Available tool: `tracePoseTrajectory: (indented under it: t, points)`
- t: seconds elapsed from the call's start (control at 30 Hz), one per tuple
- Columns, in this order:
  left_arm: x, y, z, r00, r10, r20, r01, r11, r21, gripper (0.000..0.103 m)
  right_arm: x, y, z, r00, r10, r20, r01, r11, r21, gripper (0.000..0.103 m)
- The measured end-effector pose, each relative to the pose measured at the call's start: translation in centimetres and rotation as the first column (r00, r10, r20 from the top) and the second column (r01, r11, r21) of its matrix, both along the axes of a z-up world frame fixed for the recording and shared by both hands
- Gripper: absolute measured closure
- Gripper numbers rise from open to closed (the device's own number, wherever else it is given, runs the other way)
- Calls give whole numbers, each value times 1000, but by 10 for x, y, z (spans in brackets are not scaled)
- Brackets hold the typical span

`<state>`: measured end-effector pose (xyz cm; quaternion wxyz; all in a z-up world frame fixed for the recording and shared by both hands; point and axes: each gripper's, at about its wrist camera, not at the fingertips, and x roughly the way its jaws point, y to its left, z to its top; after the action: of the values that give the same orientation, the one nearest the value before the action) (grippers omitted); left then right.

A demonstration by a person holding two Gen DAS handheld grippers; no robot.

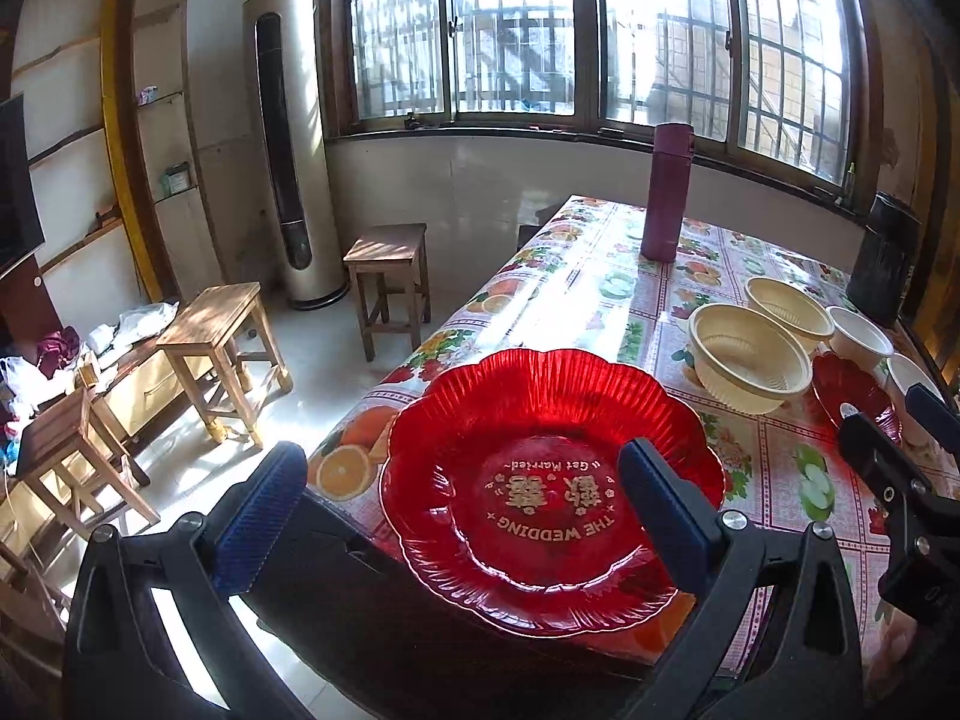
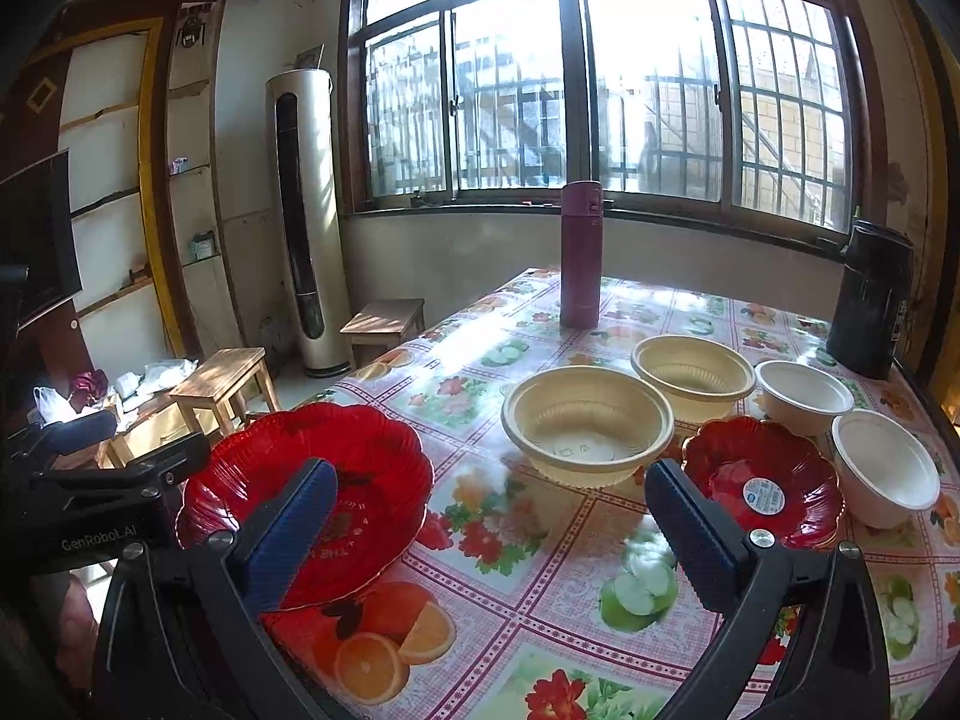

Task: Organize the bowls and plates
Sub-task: 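Grasp the rim of the large red wedding plate with the left gripper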

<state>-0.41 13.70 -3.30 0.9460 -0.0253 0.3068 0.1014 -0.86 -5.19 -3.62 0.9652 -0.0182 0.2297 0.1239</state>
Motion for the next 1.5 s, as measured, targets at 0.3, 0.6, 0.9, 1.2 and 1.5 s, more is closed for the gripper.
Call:
tracePoseTrajectory:
  t: [0.3,0.6,0.9,1.2,1.5]
  points:
    - [3,10,-16,999,16,-44,-16,1000,0,0,6,10,-6,1000,0,-31,0,1000,-15,0]
    - [12,21,-29,996,21,-89,-22,1000,-15,0,23,19,-17,997,-9,-81,7,1000,-24,0]
    - [20,38,-44,988,41,-147,-45,999,-27,0,40,27,-30,990,-11,-138,7,1000,-28,0]
    - [22,52,-50,981,72,-181,-81,996,-43,0,55,43,-46,976,3,-218,-12,999,-42,0]
    - [28,58,-63,968,66,-241,-83,995,-59,0,76,47,-69,936,7,-352,-5,1000,6,3]
